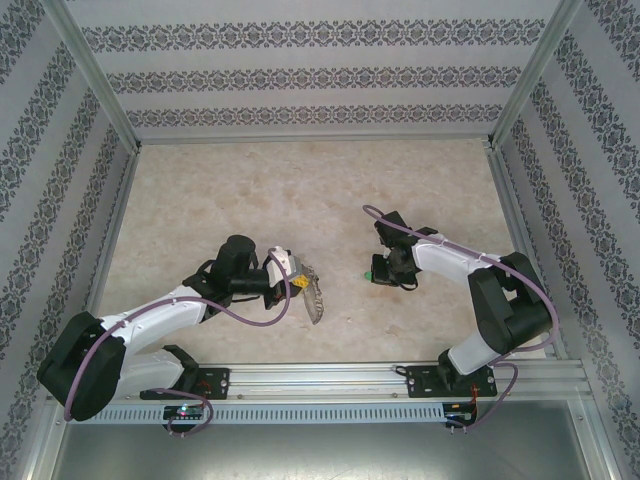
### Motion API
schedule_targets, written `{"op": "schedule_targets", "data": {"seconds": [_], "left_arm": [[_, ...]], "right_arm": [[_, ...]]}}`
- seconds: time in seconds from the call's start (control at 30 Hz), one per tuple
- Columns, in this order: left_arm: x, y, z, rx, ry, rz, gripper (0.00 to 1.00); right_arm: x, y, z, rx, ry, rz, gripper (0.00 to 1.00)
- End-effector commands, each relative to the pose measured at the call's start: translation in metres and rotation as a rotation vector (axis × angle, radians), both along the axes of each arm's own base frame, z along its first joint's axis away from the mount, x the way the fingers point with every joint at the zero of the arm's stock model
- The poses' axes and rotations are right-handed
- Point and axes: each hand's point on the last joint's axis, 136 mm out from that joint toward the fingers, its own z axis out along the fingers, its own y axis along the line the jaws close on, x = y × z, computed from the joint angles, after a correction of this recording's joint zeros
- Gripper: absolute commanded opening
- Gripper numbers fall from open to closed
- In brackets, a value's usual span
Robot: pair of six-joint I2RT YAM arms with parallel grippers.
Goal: Put the keys on the keyring
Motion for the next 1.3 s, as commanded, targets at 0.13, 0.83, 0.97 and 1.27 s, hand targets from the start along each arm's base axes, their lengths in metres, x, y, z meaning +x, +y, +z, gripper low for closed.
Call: {"op": "schedule_targets", "data": {"seconds": [0.13,0.83,0.97,1.27], "left_arm": [[0.002,-0.001,0.010,-0.012,-0.020,-0.016,0.00],[0.000,0.000,0.010,-0.035,-0.019,-0.007,0.00],[-0.001,0.001,0.012,-0.042,-0.023,-0.008,0.00],[-0.002,0.000,0.013,-0.052,-0.010,-0.008,0.00]], "right_arm": [[0.005,0.007,0.037,0.022,-0.137,0.115,0.03],[-0.061,0.108,0.166,0.384,-0.913,1.147,0.00],[-0.060,0.124,0.165,0.348,-0.935,1.213,0.00],[-0.059,0.156,0.168,0.407,-0.957,1.292,0.00]]}}
